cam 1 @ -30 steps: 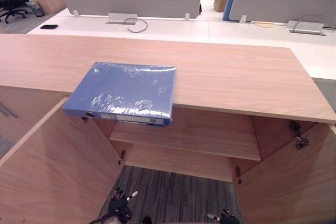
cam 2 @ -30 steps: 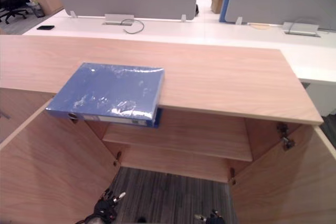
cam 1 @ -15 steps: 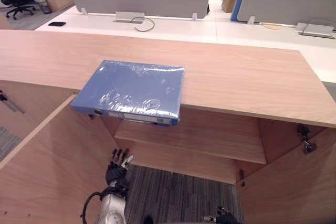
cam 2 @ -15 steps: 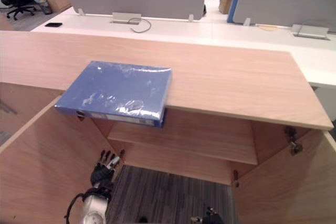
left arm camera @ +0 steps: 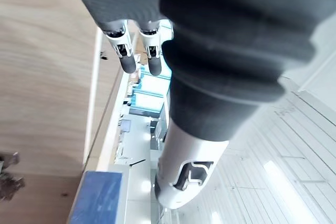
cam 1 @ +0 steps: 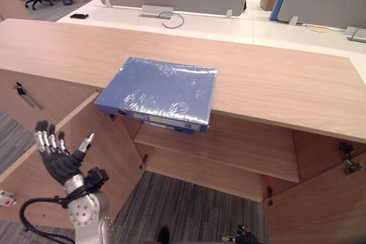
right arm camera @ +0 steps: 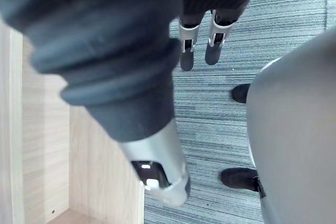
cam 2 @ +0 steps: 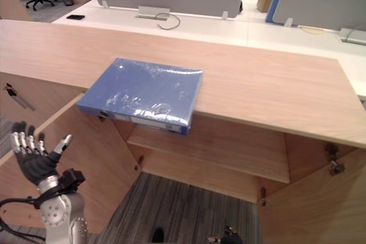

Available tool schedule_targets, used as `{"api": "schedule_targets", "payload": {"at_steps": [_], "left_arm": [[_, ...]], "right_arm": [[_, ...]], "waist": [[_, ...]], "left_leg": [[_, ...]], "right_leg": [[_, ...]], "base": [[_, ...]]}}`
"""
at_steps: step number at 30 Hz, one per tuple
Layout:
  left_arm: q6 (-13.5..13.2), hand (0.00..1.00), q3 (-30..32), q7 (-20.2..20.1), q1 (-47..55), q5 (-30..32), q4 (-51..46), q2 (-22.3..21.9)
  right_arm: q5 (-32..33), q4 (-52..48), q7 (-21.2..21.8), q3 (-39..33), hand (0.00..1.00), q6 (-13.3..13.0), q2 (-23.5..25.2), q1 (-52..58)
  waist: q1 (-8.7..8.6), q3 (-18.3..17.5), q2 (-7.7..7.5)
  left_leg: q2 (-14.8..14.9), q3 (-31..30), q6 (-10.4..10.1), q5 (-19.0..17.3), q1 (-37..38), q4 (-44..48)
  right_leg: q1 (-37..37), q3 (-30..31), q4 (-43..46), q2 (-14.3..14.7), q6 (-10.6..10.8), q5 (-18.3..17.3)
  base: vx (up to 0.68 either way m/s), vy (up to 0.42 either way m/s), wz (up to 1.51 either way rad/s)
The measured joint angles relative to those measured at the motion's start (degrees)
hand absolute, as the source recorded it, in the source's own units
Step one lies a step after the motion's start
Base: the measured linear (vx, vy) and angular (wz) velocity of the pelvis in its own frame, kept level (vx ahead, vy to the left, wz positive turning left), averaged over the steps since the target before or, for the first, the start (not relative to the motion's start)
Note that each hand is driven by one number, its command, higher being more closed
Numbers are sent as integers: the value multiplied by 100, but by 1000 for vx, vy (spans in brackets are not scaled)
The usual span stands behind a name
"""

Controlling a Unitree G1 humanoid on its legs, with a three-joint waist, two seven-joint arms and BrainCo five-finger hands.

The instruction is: Walk over to the cabinet, pick up the folder, carry it to the office cabinet, place the folder inside the office cabinet, then close the office cabinet door

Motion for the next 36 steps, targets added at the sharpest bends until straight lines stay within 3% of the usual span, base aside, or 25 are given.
{"api": "schedule_targets", "payload": {"at_steps": [2, 6, 8, 16, 21, 36], "left_arm": [[108, 0, 175, 329, -5, 640, -280, -8], [296, 0, 338, 570, -15, 1711, -727, -16], [340, 0, 318, 572, -25, 2362, -900, -11], [365, 0, -367, 454, -91, 3925, -1121, 352], [367, 0, -634, 421, -130, 4416, -1114, 584], [375, 0, -1433, 254, -426, 4686, -586, 1024]], "right_arm": [[1, 0, -17, -159, 0, -13, 66, 11], [0, 0, -42, -160, 0, -24, 116, 59], [-1, -4, -43, -164, 0, -25, 120, 71], [-2, -37, -38, -148, 0, -25, 121, 75], [-2, -56, 9, -120, 0, -26, 119, 73], [-2, -52, 55, -47, 0, -32, 121, 86]], "waist": [[5, -16, -30], [35, -57, -114], [57, -57, -116], [63, -59, -117], [65, -66, -121], [58, -240, -120]], "left_leg": [[13, 1, -6, 5, -22, 3], [39, 2, -9, 2, -8, 3], [36, 9, -37, -20, 11, -2], [90, 99, -62, -6, 48, -1], [95, 167, -50, 2, 57, 2], [95, 176, -51, 4, 78, 1]], "right_leg": [[-23, 8, 5, 10, -5, 10], [-34, 29, 11, 8, -17, 20], [-38, 63, 13, 4, -18, 21], [-51, 177, -11, 67, -46, 38], [-67, 251, -28, 94, -56, 47], [-56, 270, -24, 89, -55, 48]], "base": [[0, 0, 0], [-27, -2, 0], [-55, 13, -3], [-26, 0, -7], [13, -2, -8], [0, 0, 0]]}}
